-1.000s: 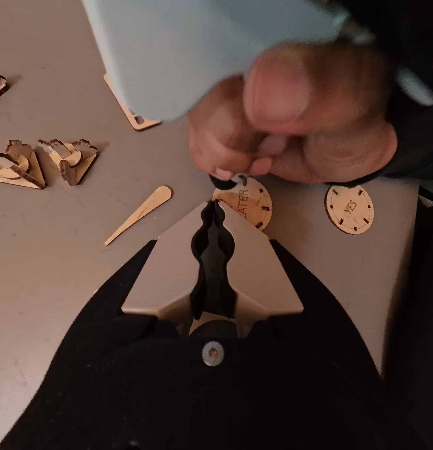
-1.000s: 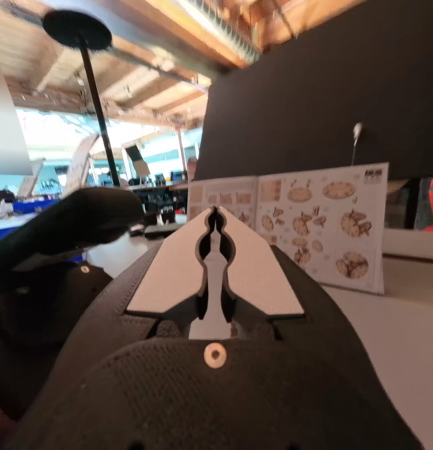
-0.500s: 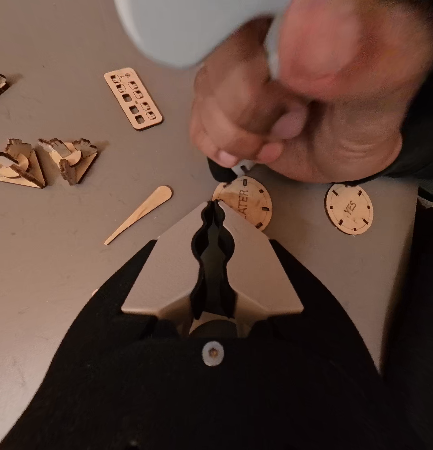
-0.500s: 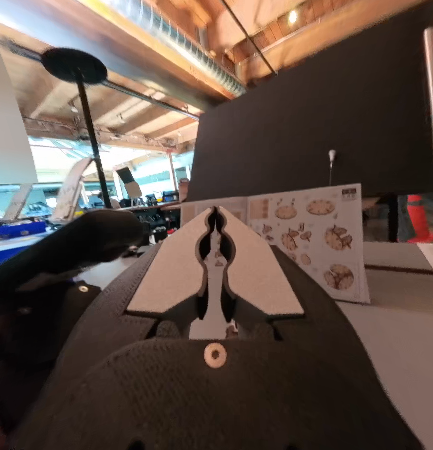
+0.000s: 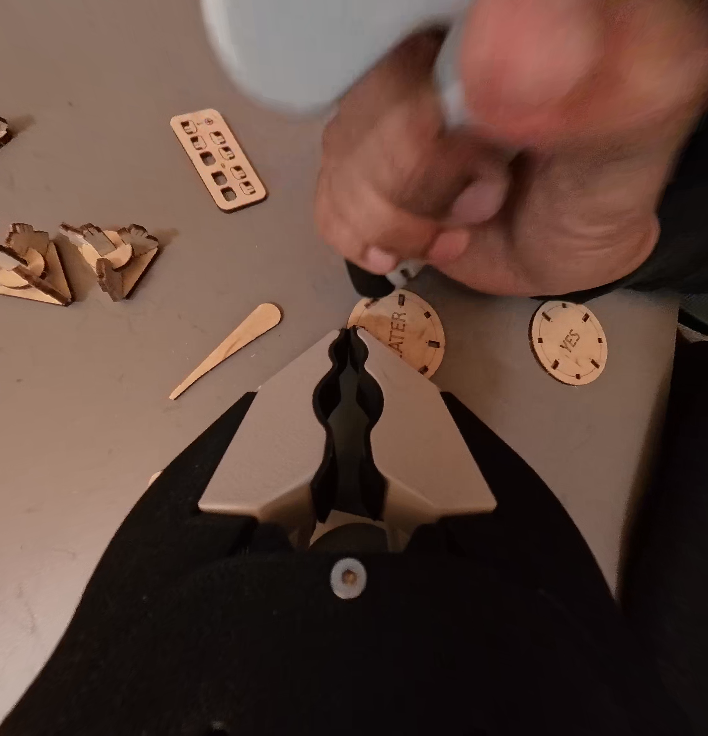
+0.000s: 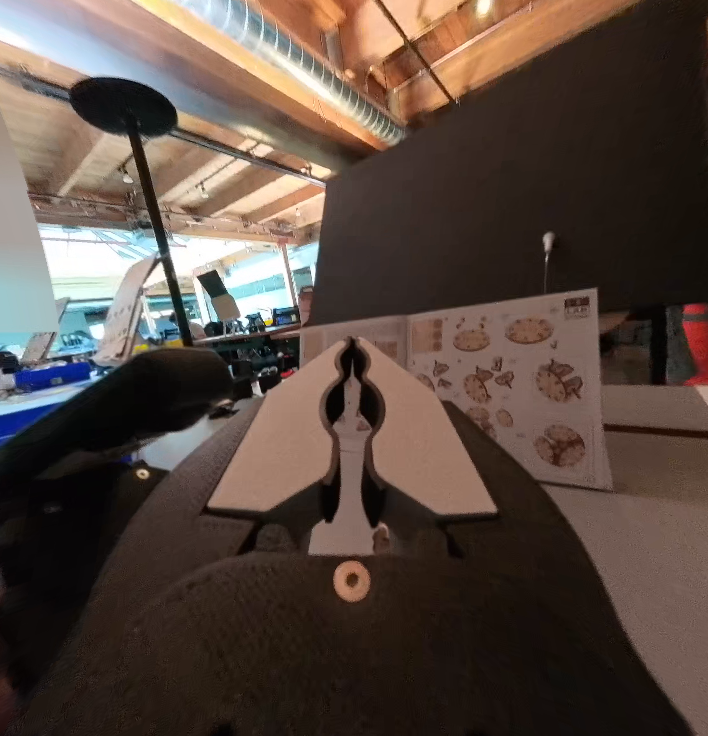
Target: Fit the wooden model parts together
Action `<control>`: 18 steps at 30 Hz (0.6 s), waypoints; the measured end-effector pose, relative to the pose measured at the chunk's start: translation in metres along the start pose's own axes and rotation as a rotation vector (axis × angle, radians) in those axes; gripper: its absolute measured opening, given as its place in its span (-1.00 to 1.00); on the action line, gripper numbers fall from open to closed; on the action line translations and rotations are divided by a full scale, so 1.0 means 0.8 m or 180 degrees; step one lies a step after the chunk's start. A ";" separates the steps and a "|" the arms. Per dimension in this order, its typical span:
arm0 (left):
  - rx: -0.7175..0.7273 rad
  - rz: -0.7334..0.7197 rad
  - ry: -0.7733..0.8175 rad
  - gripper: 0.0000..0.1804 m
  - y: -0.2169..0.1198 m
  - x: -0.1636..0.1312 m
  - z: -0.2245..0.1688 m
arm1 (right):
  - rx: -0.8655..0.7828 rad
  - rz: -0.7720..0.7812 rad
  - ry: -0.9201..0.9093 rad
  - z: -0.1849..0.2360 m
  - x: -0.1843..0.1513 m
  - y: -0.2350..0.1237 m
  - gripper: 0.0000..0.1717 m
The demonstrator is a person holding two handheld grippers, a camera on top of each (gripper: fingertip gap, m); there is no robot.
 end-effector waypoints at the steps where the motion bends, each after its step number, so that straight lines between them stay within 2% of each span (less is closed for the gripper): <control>1: -0.0016 0.0001 -0.0019 -0.99 0.000 0.000 0.000 | 0.0041 -0.0111 -0.0056 0.004 0.011 0.000 -1.00; 5: -0.0007 0.0000 0.0014 -0.99 0.000 0.000 0.000 | 0.0221 0.0110 -0.0218 0.014 -0.013 -0.005 -1.00; 8: -0.0026 -0.0006 0.0015 -0.99 0.000 0.000 0.001 | 0.0509 0.0126 -0.0341 0.016 -0.008 -0.004 -1.00; 12: -0.0024 -0.0006 0.0041 -0.99 0.000 0.000 0.001 | 0.0518 0.0351 -0.0581 -0.004 -0.010 -0.012 -1.00; 14: 0.0008 -0.0012 0.0101 -0.99 0.000 0.001 0.000 | 0.0496 0.0514 -0.0512 -0.018 -0.014 -0.014 -0.82; 18: -0.0016 -0.0207 0.0128 -0.94 -0.006 0.009 0.000 | 0.0263 0.0587 -0.0082 -0.046 -0.010 -0.011 -0.67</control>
Point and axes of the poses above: each gripper's, where its closed fingertips meet, y out along the fingers, x out of its top, z = x × y across the jaws, the point moved 5 cm from there along -y, back along the fingers, and after that the axes turned 7 degrees about -z, right-handed, at the moved point
